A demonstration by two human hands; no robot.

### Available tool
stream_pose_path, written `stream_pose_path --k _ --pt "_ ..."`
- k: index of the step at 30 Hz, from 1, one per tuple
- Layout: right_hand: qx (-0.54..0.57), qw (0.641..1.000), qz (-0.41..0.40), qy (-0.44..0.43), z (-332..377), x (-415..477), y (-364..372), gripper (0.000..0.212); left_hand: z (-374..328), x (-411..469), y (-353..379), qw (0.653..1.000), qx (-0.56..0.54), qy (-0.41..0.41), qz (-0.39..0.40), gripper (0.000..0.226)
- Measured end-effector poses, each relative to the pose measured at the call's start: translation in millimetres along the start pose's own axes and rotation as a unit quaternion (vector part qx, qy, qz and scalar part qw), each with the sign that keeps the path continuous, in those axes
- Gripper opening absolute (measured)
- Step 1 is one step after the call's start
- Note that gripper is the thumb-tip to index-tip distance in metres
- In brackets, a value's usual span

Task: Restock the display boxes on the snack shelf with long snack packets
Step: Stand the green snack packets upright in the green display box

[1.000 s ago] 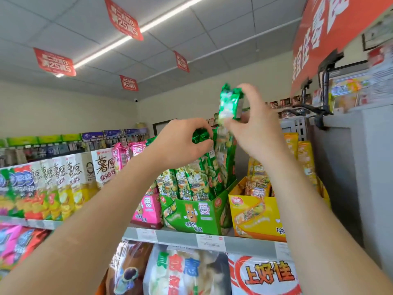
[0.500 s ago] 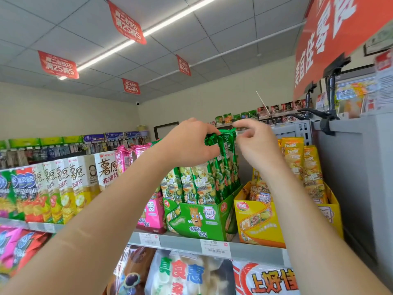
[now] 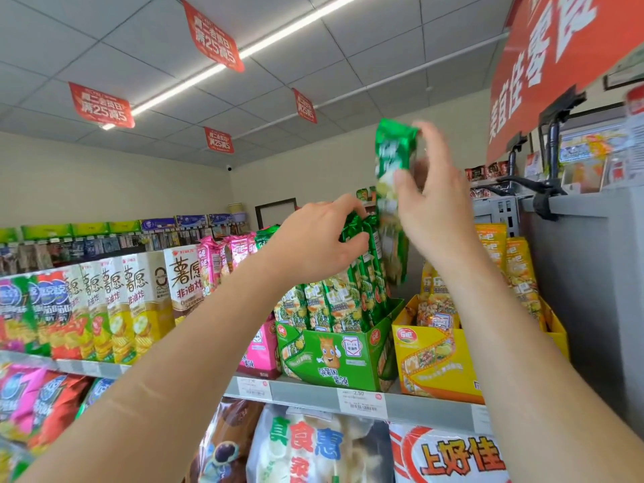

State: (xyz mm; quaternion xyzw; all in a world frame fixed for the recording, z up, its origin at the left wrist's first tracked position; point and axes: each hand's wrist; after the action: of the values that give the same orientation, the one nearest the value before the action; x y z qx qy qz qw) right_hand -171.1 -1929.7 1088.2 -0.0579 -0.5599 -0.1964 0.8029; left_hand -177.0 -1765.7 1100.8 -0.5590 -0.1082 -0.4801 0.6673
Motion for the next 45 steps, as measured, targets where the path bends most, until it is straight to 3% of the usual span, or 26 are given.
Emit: stream_pose_path --k 2,4,9,12,15,17,22,26,29,32,33,36,38,42,45 --pt "0.035 0.987 -0.082 -0.132 17.8 1.2 -3.1 0.049 1.2 -0.8 -0.2 1.0 -0.004 0.0 0.007 0.033" --pt "0.069 0.968 -0.125 -0.207 28.4 -3.2 -6.9 0.046 1.7 0.3 -1.6 1.0 -0.003 -0.004 0.014 0.034" --pt "0.135 0.954 -0.163 -0.214 38.7 -29.4 -17.7 0.044 -3.1 7.5 -13.9 0.998 -0.053 -0.029 0.023 0.039" --pt "0.194 0.964 -0.142 -0.115 39.6 -50.3 -28.0 0.043 -7.8 3.7 -22.1 0.995 -0.083 -0.047 -0.029 0.035" --pt "0.29 0.954 -0.045 0.056 37.6 -77.0 -36.7 0.042 -19.4 -17.2 -27.5 0.973 -0.158 -0.078 -0.152 0.027" --pt "0.333 0.936 0.027 0.109 36.8 -95.5 -41.5 0.034 -34.1 -38.5 -28.0 0.942 -0.26 -0.079 -0.194 0.026" --pt "0.483 0.827 0.125 0.259 40.4 -134.8 -43.6 0.026 -65.9 -97.7 -22.9 0.87 -0.469 -0.076 -0.13 0.027" --pt "0.547 0.747 0.178 0.334 40.8 -164.9 -36.7 0.033 -78.3 -131.4 -10.3 0.826 -0.531 -0.122 -0.14 0.03" --pt "0.468 0.772 0.215 0.372 38.3 -185.3 -39.3 0.041 -78.0 -146.2 -2.0 0.81 -0.526 -0.189 -0.176 0.028" --pt "0.411 0.755 0.326 0.394 45.3 -204.5 -48.7 0.049 -70.2 -155.3 5.8 0.781 -0.532 -0.259 -0.202 0.037" --pt "0.377 0.768 0.346 0.385 48.5 -211.0 -51.1 0.049 -67.4 -157.6 7.9 0.767 -0.538 -0.278 -0.211 0.039" --pt "0.265 0.857 0.298 0.327 55.6 -231.0 -49.1 0.045 -62.5 -163.5 13.9 0.73 -0.56 -0.319 -0.227 0.042" --pt "0.215 0.895 0.266 0.285 59.8 -240.7 -44.8 0.04 -62.8 -165.1 15.4 0.706 -0.592 -0.325 -0.212 0.037" --pt "0.212 0.913 0.252 0.241 67.4 -248.6 -36.7 0.032 -63.2 -169.0 18.3 0.662 -0.651 -0.328 -0.176 0.037" --pt "0.201 0.918 0.245 0.237 73.2 -250.2 -31.7 0.033 -64.2 -176.7 23.1 0.651 -0.672 -0.326 -0.137 0.072"
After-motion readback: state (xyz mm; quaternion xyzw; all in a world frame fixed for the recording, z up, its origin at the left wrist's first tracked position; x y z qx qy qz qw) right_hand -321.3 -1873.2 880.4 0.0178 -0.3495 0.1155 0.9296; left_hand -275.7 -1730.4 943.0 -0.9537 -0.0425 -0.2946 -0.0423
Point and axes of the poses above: each hand's wrist, its own x-axis towards the middle knuckle, its own y-axis out of the palm, z = x × y, and after that the axes turned 15 degrees about x, right-handed
